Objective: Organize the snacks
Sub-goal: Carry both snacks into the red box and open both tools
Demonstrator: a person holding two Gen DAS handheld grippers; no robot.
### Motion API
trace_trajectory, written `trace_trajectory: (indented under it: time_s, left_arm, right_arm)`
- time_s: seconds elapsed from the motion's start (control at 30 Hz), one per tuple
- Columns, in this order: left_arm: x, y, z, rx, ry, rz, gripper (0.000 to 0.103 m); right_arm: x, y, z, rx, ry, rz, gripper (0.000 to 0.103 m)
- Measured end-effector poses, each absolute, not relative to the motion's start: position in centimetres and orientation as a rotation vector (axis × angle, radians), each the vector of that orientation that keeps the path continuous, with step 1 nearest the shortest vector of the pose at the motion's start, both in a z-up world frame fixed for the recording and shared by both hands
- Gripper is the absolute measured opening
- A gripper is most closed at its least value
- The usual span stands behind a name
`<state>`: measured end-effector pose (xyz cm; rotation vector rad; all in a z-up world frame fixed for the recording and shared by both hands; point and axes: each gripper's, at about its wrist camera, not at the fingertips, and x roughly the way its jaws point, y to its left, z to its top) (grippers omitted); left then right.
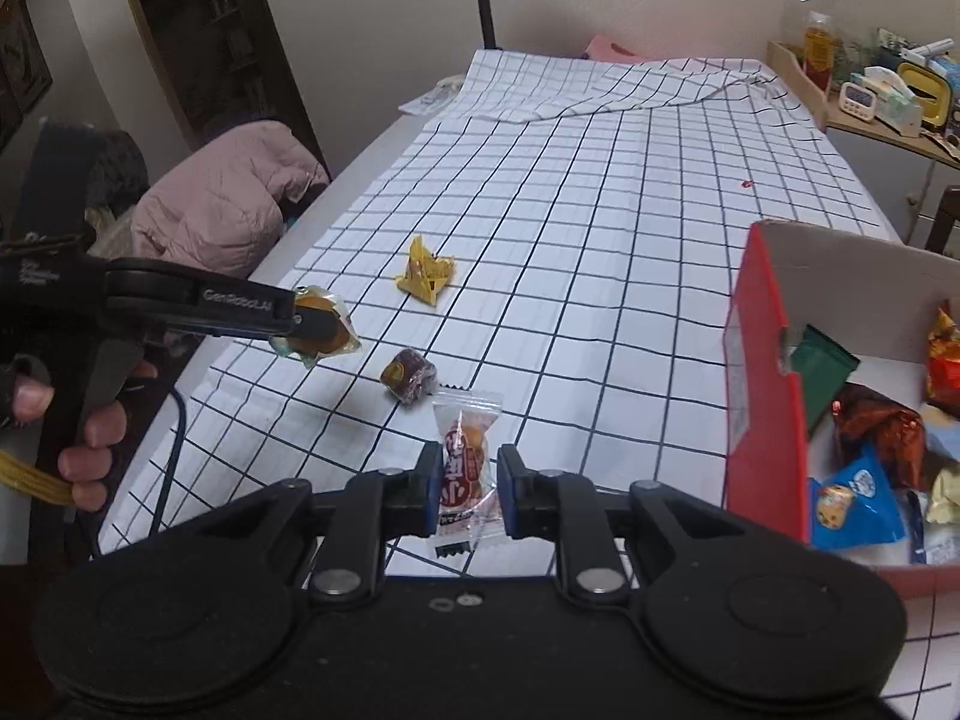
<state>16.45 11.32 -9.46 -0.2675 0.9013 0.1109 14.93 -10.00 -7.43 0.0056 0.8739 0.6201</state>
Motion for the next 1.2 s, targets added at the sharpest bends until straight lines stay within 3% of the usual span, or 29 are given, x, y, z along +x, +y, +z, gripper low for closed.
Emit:
trace_trajectory:
  time_s: [0.7,1.2]
  left_arm:
    - [16.0,-5.0,-1.9,-0.193,0.837,-0.061,0.043]
    - [21.0,-15.9,-4.0,-0.122,0.906,-0.120,0.043]
  right_arm:
    - [15.4,-24.8,-2.5,0.103,0.780,0.523,0.017]
    - [19.5,-34.2,-5.2,0.111,0.796,0.415,0.017]
